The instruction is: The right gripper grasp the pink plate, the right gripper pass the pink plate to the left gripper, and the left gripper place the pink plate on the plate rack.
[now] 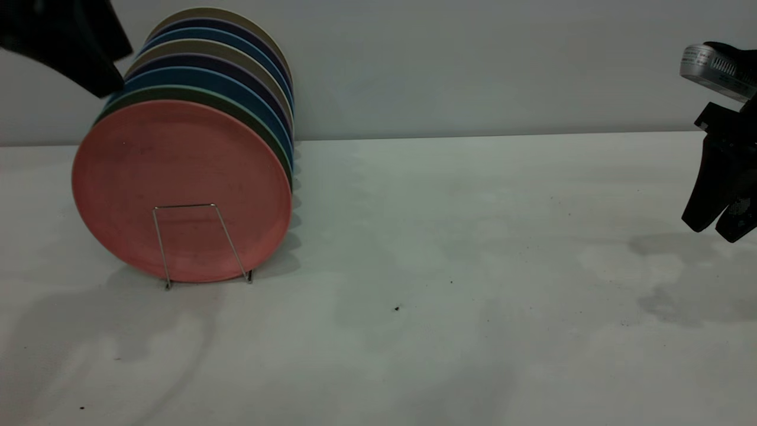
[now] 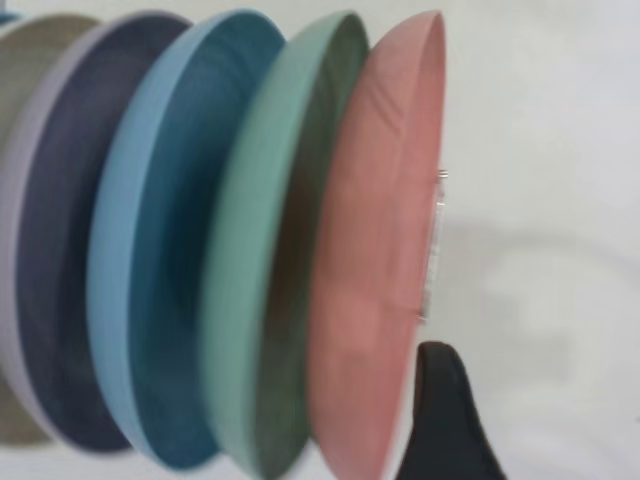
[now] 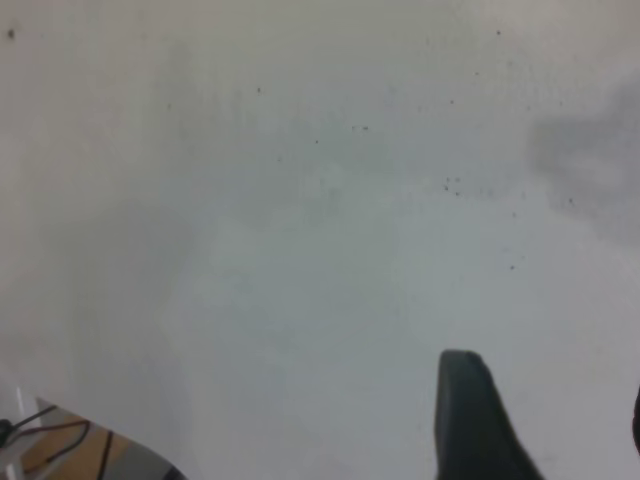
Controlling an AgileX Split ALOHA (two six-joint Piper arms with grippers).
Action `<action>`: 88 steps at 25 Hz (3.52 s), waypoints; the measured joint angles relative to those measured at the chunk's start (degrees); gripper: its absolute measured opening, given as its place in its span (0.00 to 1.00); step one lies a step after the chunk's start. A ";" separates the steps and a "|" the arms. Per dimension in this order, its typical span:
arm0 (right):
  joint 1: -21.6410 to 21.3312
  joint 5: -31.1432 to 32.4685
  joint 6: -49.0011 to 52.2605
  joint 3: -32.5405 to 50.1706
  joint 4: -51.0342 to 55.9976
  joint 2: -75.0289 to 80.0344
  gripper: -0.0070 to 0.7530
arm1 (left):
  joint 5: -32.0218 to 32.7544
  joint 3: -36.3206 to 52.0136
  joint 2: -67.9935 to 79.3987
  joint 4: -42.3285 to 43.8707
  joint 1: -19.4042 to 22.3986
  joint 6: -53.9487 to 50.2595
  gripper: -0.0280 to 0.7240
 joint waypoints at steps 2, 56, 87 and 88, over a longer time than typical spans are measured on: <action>0.00 0.17 1.17 0.00 -0.17 0.00 0.54 | 0.79 0.00 -1.91 0.07 0.00 -9.06 0.73; 19.96 7.33 17.62 50.88 -21.48 -112.73 0.54 | 11.18 52.58 -101.47 14.51 0.12 -73.90 0.73; 8.27 5.86 17.51 51.47 -20.87 -121.26 0.54 | 11.94 53.13 -101.62 14.51 0.12 -73.67 0.73; 7.69 5.86 17.51 51.47 -20.81 -122.08 0.54 | 11.94 53.13 -101.62 14.51 0.12 -73.67 0.73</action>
